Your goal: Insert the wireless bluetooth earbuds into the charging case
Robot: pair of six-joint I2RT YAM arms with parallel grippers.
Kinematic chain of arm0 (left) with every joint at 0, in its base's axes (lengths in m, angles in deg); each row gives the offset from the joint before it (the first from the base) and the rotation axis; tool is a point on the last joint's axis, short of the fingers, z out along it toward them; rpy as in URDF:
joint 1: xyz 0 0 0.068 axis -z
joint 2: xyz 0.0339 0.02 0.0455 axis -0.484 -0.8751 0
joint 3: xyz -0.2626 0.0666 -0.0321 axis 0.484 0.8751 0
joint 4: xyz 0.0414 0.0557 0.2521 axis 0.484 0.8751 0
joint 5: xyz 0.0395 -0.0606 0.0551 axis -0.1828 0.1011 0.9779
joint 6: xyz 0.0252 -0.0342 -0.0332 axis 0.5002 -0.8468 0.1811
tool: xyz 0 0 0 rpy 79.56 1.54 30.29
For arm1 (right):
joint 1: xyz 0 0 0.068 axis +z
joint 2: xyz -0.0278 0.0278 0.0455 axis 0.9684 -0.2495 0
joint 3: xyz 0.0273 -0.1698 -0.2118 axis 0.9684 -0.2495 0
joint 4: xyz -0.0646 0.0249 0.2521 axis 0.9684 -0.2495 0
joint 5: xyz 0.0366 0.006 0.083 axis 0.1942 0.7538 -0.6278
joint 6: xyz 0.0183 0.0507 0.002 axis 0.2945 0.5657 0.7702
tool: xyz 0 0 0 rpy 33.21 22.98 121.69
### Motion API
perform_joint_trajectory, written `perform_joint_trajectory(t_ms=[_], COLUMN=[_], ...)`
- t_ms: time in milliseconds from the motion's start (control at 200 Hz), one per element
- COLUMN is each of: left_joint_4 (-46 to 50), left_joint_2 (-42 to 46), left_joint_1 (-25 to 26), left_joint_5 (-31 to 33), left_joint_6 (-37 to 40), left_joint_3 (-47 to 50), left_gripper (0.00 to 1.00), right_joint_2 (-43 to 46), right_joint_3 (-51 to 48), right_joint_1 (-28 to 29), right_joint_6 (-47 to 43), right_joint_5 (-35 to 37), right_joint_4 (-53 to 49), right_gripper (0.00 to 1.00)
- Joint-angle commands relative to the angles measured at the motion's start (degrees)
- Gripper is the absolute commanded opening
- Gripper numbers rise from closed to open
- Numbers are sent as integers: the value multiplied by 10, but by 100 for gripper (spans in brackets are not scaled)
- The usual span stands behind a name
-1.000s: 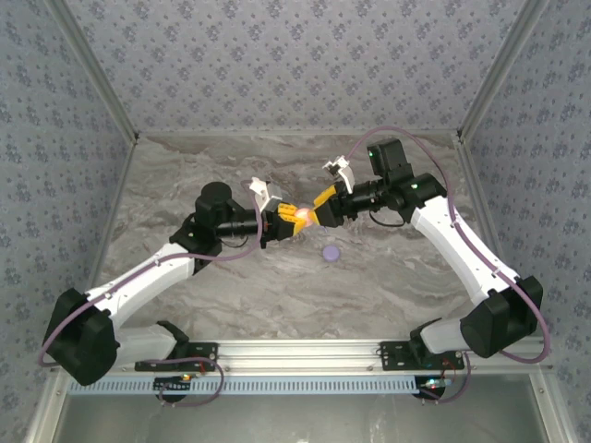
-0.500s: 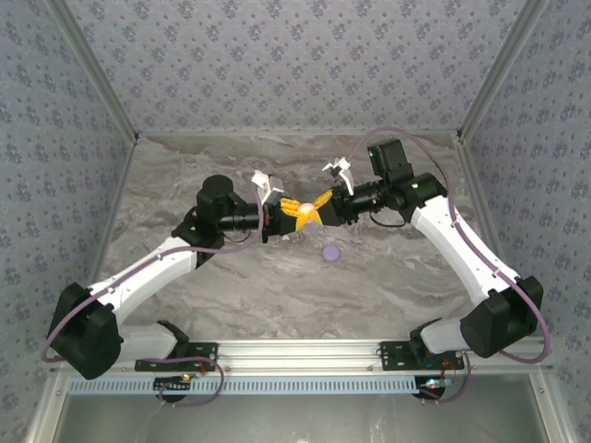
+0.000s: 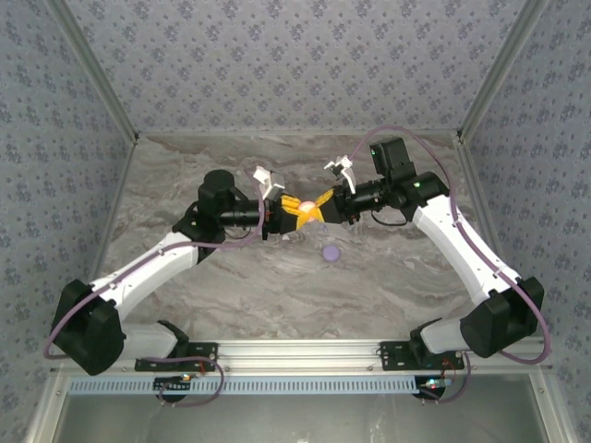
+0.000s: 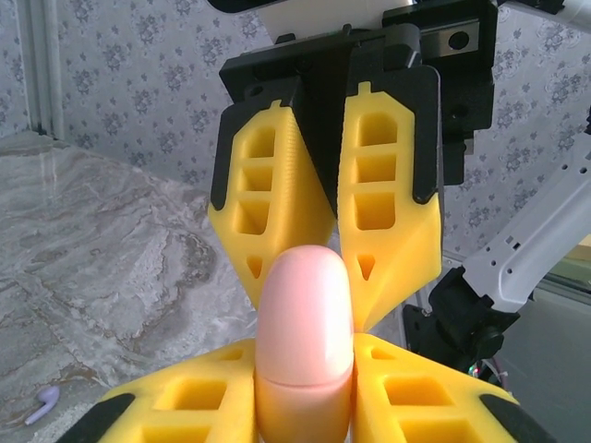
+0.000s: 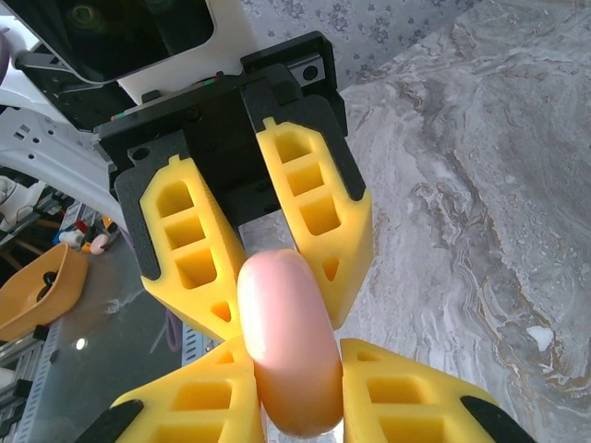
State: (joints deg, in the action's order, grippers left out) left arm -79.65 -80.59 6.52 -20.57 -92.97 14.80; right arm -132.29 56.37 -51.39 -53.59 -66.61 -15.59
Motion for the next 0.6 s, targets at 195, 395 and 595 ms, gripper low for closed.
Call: perform_joint_trajectory(t_ms=[195, 395, 595], left_joint_4=[15, 21, 30], left_joint_2=[-19, -19, -26], left_joint_1=[6, 6, 7], left_joint_5=[-41, -45, -58], left_joint_6=[9, 11, 10], left_joint_3=[-41, -42, -48], left_gripper=[38, 36, 34], right_joint_2=[1, 1, 1], right_joint_3=[23, 26, 26], right_joint_1=[4, 4, 5], right_joint_6=[-2, -4, -1], right_joint_5=[-6, -11, -13], right_joint_4=[-13, -16, -12], right_gripper=[21, 21, 21])
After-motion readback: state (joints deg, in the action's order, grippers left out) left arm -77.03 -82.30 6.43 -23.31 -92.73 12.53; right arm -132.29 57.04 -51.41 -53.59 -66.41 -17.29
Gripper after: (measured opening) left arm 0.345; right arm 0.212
